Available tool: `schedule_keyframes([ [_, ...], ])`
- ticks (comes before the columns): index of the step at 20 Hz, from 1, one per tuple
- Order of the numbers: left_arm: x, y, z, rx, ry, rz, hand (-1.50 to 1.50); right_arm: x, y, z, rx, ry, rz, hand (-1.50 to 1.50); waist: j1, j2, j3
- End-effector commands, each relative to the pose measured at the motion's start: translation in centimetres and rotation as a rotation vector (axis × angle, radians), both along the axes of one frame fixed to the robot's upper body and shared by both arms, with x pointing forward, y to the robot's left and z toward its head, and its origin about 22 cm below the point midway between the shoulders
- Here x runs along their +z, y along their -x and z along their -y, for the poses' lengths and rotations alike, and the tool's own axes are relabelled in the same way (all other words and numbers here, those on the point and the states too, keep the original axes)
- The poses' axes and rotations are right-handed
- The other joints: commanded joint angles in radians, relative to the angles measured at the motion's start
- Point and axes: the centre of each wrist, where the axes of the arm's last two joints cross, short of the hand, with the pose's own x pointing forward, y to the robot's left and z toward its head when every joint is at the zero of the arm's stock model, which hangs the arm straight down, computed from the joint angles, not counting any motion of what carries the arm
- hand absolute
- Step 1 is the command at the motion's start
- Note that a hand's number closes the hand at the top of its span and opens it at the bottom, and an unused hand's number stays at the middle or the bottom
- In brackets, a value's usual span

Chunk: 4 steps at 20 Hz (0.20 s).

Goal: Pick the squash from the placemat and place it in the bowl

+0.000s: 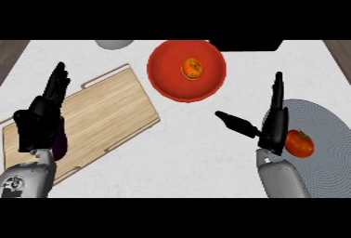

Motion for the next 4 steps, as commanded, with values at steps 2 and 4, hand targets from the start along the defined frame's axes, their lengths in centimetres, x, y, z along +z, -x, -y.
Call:
schedule_keyframes([
  [2,-0.5,-0.1,-2.0,-0.02,-0.007,0.0,0.0,0.3,2.4,-1.9,0.022,-0.006,0.012,-1.5,0.007,0.003,0.0],
  [4,-0.7,-0.2,1.4,0.004,-0.012,0.008,0.0,1.5,4.9,0.7,0.065,-0.014,-0.009,-1.5,0.0,0.001,0.0],
])
